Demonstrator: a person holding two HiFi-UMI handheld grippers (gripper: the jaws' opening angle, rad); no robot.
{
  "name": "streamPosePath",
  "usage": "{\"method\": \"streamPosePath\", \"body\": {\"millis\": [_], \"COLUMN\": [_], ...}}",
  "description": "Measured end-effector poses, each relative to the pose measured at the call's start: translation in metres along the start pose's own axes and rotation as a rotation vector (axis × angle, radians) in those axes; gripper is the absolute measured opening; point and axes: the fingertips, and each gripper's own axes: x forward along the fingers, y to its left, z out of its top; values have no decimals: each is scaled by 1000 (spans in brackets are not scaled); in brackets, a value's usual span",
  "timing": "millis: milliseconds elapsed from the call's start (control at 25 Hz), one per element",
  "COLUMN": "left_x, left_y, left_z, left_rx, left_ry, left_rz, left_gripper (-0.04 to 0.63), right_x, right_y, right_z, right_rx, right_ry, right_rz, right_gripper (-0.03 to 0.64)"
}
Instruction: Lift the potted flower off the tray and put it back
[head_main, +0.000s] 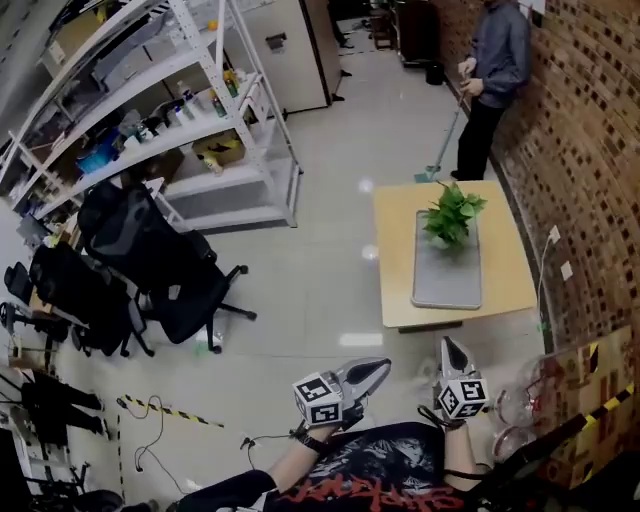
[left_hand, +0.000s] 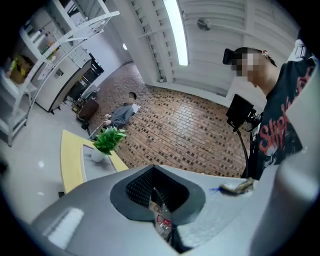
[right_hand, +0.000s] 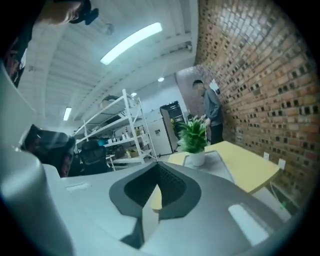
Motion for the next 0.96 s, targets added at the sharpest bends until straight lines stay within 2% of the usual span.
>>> {"method": "streamPosePath", "body": {"millis": [160, 280, 400, 560, 760, 960], "left_x": [-12, -11, -3, 16, 33, 57], "left_y": [-31, -55, -73, -89, -116, -131], "left_z": [16, 29, 39, 56, 37, 20], "left_rx": [-21, 6, 36, 47, -7, -53], "left_ry": [-68, -125, -141, -143, -129, -98], "left_rz": [-55, -110, -149, -204, -245, -250], "left_gripper": [2, 10, 59, 90, 152, 160], "right_x": [-48, -65, -70, -73, -95, -117], "right_y": [55, 74, 74, 74, 71, 54], "right_z": [50, 71, 82, 113, 107, 106], "right_rx": [-134, -170, -168, -176, -107, -72], "right_ry": [-37, -50, -60, -131, -120, -105], "right_rz": [20, 50, 93, 128, 171, 173], "right_gripper": [0, 0, 0, 0, 0, 0]}}
